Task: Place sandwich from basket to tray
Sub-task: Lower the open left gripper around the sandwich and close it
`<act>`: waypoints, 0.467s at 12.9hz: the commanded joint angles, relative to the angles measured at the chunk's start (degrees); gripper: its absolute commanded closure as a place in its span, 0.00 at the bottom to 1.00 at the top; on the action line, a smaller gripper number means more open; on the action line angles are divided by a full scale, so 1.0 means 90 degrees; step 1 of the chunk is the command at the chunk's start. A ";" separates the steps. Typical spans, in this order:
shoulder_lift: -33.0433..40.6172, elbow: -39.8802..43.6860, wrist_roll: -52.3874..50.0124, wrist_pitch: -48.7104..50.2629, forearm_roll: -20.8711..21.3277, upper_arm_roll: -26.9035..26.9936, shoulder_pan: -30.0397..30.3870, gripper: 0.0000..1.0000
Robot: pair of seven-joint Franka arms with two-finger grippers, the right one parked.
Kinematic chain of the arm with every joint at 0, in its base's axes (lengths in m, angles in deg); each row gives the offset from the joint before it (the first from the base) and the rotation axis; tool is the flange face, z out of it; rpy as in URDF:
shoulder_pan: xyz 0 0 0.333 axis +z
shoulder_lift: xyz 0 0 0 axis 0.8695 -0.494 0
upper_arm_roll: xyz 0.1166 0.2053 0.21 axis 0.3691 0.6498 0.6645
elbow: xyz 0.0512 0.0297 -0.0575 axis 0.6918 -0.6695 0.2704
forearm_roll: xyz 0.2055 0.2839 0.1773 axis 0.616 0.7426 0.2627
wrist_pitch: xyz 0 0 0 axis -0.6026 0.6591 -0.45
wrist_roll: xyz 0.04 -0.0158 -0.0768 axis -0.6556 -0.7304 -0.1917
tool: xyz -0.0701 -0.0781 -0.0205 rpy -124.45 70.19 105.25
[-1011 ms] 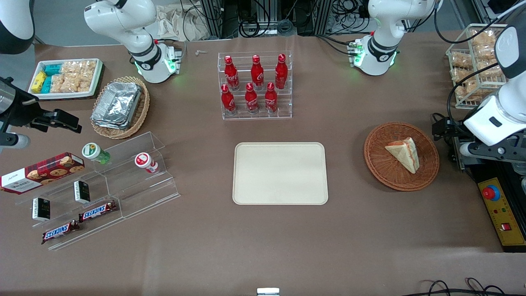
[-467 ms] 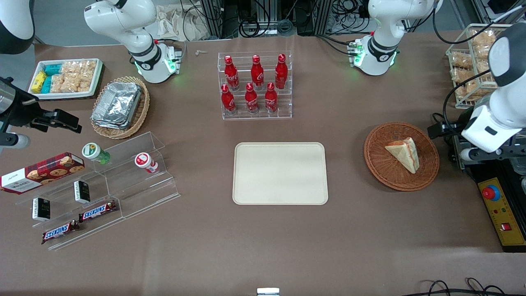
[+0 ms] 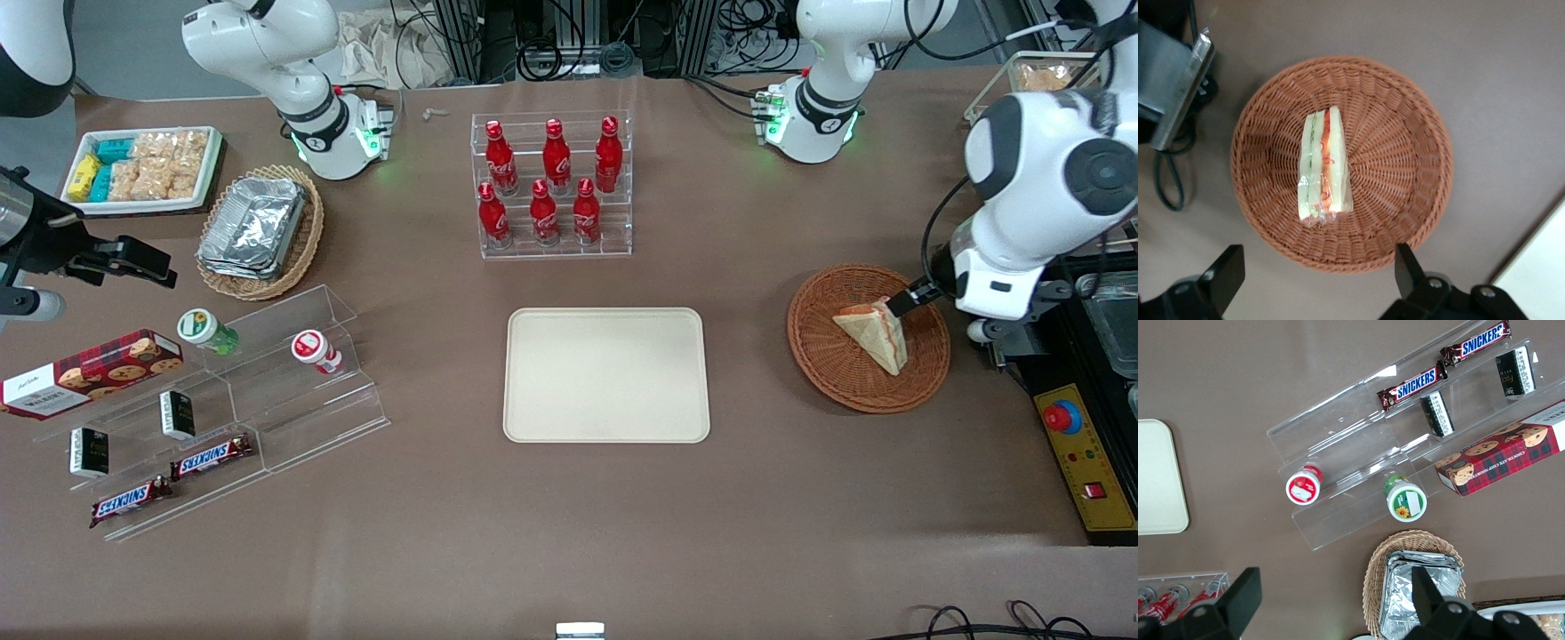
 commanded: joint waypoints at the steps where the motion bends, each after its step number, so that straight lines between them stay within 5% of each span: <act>1: 0.0101 -0.0655 -0.0251 -0.0792 0.0133 0.0044 0.0330 0.00; 6: -0.0602 -0.0960 -0.1207 -0.1810 0.0133 0.0044 0.0351 0.00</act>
